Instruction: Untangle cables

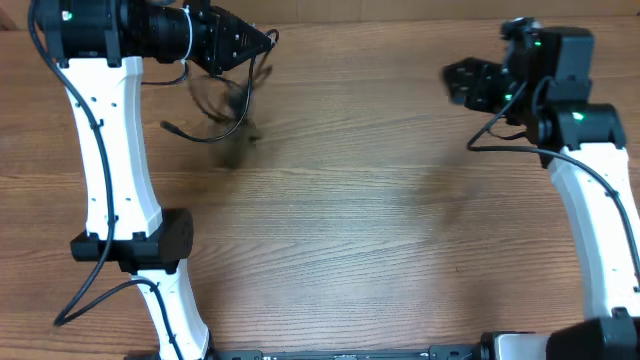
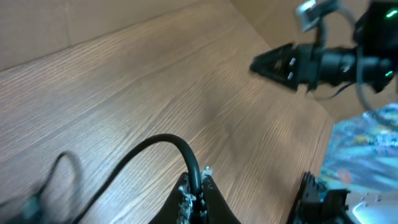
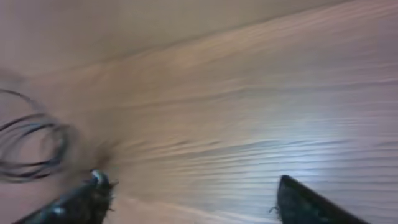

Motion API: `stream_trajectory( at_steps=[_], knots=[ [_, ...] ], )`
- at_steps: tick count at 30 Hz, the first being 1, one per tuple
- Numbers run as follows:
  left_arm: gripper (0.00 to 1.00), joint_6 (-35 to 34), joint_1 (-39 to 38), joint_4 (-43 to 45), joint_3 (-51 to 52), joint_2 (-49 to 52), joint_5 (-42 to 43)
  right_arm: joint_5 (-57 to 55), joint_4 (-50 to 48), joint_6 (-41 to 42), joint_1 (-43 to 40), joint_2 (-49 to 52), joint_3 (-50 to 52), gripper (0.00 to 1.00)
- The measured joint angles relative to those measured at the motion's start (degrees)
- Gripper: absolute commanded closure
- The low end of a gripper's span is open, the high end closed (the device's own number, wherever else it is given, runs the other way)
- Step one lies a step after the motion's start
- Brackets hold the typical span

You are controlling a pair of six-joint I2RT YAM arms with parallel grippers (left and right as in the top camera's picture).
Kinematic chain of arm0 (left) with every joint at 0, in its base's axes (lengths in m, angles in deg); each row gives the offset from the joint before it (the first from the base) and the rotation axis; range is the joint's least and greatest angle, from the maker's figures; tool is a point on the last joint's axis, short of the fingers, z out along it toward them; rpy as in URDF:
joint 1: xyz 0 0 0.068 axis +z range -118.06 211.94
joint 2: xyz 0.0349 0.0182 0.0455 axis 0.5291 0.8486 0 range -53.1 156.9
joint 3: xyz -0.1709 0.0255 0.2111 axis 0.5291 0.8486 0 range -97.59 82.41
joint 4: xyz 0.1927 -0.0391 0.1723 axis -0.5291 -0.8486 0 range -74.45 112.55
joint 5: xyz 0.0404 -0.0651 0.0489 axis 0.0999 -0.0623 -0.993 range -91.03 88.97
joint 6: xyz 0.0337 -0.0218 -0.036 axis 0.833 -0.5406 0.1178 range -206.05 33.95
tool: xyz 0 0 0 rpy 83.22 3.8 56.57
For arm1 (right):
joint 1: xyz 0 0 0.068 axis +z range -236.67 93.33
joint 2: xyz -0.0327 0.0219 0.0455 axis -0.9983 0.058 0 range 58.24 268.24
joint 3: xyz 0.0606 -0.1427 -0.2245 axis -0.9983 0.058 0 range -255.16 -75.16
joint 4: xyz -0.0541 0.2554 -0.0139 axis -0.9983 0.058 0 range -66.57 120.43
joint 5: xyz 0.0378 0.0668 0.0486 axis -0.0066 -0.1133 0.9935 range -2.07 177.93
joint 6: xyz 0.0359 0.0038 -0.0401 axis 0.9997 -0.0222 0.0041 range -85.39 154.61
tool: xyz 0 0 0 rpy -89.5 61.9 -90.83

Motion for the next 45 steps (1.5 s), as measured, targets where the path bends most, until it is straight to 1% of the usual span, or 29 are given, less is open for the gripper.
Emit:
stream_trajectory(
  at_steps=[3,7,8,10,14,18,23,28,29,30,31,32,33,40,45],
  knots=[
    [0.96,-3.21,0.02,1.07,-0.20,-0.22,-0.31,3.45,-0.07,-0.02,2.12,1.90,0.00,0.14],
    [0.96,-9.11,0.00,2.54,-0.17,-0.20,-0.68,5.70,-1.29,0.00,5.84,4.46,0.00,0.13],
    [0.96,-10.73,0.00,2.91,-0.17,-0.20,-0.70,6.19,-2.05,0.02,6.93,5.05,0.00,0.12],
    [0.96,-14.08,-0.33,3.28,-0.17,-0.20,-0.70,6.86,-3.78,0.00,9.53,6.34,0.00,0.07],
    [0.96,-18.36,-1.07,3.30,-0.20,-0.20,-0.50,7.76,-8.59,0.24,15.17,8.96,0.00,0.07],
    [0.96,-20.15,-2.45,3.54,-0.17,-0.20,0.33,8.31,-12.85,0.90,19.69,12.33,0.00,0.07],
    [0.96,-21.11,-3.78,4.00,-0.17,-0.20,0.55,9.97,-17.00,3.10,22.25,17.22,0.00,0.07],
    [0.96,-21.77,-4.11,5.73,-0.17,-0.20,0.90,11.04,-20.50,4.11,25.59,18.56,0.00,0.07],
    [0.96,-22.25,-4.11,5.99,-0.17,-0.20,0.90,10.95,-21.27,4.11,26.80,18.56,0.00,0.14],
    [0.96,-22.49,-4.11,6.10,-0.17,-0.20,0.90,10.91,-21.33,4.20,27.12,18.56,0.00,0.33],
    [0.96,-22.80,-4.11,6.12,-0.17,-0.20,0.90,10.71,-21.29,4.37,27.87,18.56,0.00,0.60],
    [0.96,-22.84,-4.11,6.12,-0.17,-0.20,0.90,10.58,-21.31,4.17,28.55,18.56,0.00,0.93],
    [0.96,-22.88,-4.11,6.12,-0.17,-0.20,0.90,10.62,-21.24,4.15,29.11,18.58,0.00,0.96],
    [0.96,-23.26,-4.11,6.12,-0.17,-0.20,0.15,9.79,-21.07,3.50,30.34,18.58,0.00,0.96],
    [0.96,-23.28,-4.11,5.75,-0.17,-0.20,-4.96,9.81,-17.97,3.21,27.54,18.58,0.00,0.96]
  ],
)
